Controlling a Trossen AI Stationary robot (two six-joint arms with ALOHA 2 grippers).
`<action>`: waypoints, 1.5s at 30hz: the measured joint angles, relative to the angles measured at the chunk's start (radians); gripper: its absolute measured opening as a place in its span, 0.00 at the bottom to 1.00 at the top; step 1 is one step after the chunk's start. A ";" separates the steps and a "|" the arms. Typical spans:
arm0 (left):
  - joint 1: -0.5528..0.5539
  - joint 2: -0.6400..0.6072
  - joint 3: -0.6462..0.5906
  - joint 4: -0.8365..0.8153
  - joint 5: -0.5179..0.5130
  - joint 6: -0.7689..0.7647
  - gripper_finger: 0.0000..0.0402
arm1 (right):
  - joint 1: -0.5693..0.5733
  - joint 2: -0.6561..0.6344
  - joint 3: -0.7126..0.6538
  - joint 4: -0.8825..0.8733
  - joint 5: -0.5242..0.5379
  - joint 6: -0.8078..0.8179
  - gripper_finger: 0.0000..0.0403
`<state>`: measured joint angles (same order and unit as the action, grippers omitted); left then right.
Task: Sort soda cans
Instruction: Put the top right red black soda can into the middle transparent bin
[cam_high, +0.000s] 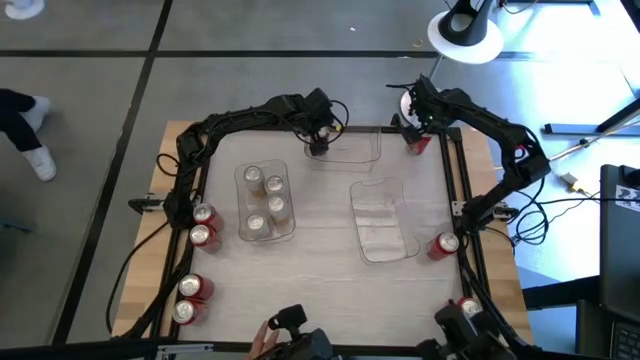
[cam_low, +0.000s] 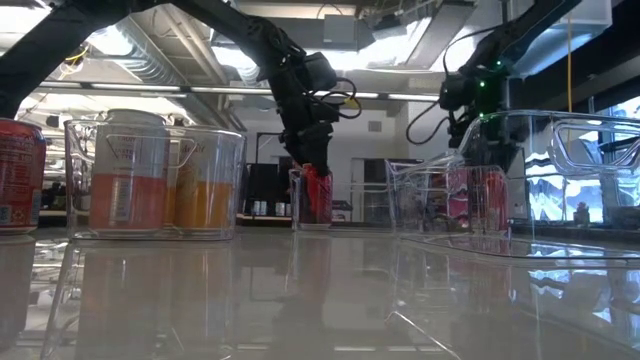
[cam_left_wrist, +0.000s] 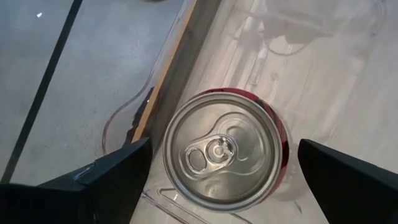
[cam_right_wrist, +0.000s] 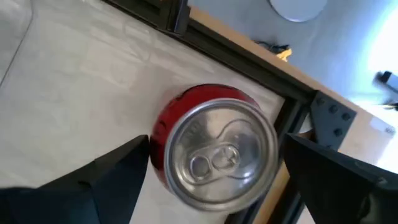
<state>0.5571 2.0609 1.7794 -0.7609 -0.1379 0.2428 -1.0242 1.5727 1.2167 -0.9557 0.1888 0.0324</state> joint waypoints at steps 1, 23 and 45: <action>0.000 0.000 0.000 -0.001 0.000 0.000 0.97 | 0.000 0.008 0.000 0.001 -0.005 0.008 0.90; -0.001 -0.079 0.001 -0.015 -0.036 0.022 0.97 | 0.033 -0.024 0.153 -0.070 0.006 -0.033 0.70; 0.032 -0.303 0.001 -0.198 -0.049 -0.061 0.97 | 0.363 0.136 0.294 0.180 -0.139 -0.149 0.70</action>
<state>0.5896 1.7580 1.7805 -0.9591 -0.1873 0.1821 -0.6609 1.7090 1.5108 -0.7761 0.0497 -0.1167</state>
